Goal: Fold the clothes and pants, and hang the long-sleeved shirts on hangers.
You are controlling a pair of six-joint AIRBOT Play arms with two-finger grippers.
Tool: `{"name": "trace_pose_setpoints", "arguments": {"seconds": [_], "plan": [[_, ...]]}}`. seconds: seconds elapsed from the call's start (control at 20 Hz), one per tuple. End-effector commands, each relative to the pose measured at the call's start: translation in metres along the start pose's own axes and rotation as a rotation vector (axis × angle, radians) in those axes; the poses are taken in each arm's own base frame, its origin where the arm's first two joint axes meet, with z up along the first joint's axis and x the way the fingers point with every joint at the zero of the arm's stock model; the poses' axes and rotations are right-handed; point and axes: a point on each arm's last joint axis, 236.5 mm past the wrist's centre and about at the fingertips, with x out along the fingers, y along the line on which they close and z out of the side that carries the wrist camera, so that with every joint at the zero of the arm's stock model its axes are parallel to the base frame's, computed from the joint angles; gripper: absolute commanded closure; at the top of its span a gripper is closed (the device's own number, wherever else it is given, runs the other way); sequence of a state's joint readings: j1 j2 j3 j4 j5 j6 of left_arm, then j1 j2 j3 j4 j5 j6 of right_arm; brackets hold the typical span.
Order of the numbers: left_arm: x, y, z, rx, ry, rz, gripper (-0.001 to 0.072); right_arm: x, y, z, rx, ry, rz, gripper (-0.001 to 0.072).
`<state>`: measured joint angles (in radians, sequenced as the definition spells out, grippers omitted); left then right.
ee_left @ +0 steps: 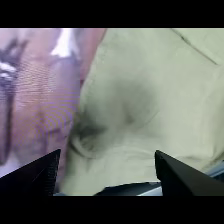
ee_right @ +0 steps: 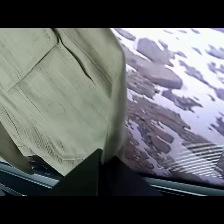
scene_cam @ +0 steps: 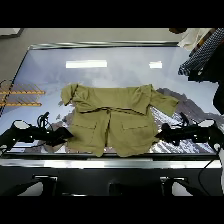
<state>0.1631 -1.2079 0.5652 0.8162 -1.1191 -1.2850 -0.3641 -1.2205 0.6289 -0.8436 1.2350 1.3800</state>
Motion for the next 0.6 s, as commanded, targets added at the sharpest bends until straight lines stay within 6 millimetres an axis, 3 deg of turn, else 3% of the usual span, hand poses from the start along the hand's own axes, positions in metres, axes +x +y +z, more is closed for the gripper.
{"name": "trace_pose_setpoints", "arguments": {"seconds": [0.0, 0.05, 0.1, 0.25, 0.35, 0.45, 0.55], "plan": [[0.017, -0.003, -0.001, 0.017, 0.012, 0.019, 0.0163, 0.001, 0.009, -0.005, 0.002, 0.019, 0.04, 0.0682], [0.017, -0.006, 0.002, 0.019, 0.003, 0.013, 0.0498, 0.003, 0.016, -0.007, 0.009, 0.026, 0.068, 0.0683], [0.016, -0.012, 0.005, 0.016, -0.007, -0.007, 0.0684, 0.007, 0.025, -0.01, -0.005, 0.035, 0.082, 0.0683], [0.004, -0.036, 0.026, 0.029, -0.063, -0.062, 0.069, 0.031, 0.076, -0.022, -0.104, 0.042, 0.157, 0.0684], [-0.017, -0.058, 0.053, 0.063, -0.13, -0.08, 0.0692, 0.036, 0.121, -0.01, -0.22, -0.034, 0.176, 0.0685], [-0.057, -0.101, 0.089, 0.165, -0.231, -0.114, 0.0692, 0.002, 0.183, 0.029, -0.304, -0.2, 0.215, 0.0685], [-0.118, -0.158, 0.128, 0.29, -0.391, -0.152, 0.0692, -0.07, 0.25, 0.067, -0.41, -0.406, 0.266, 0.0685]]}}
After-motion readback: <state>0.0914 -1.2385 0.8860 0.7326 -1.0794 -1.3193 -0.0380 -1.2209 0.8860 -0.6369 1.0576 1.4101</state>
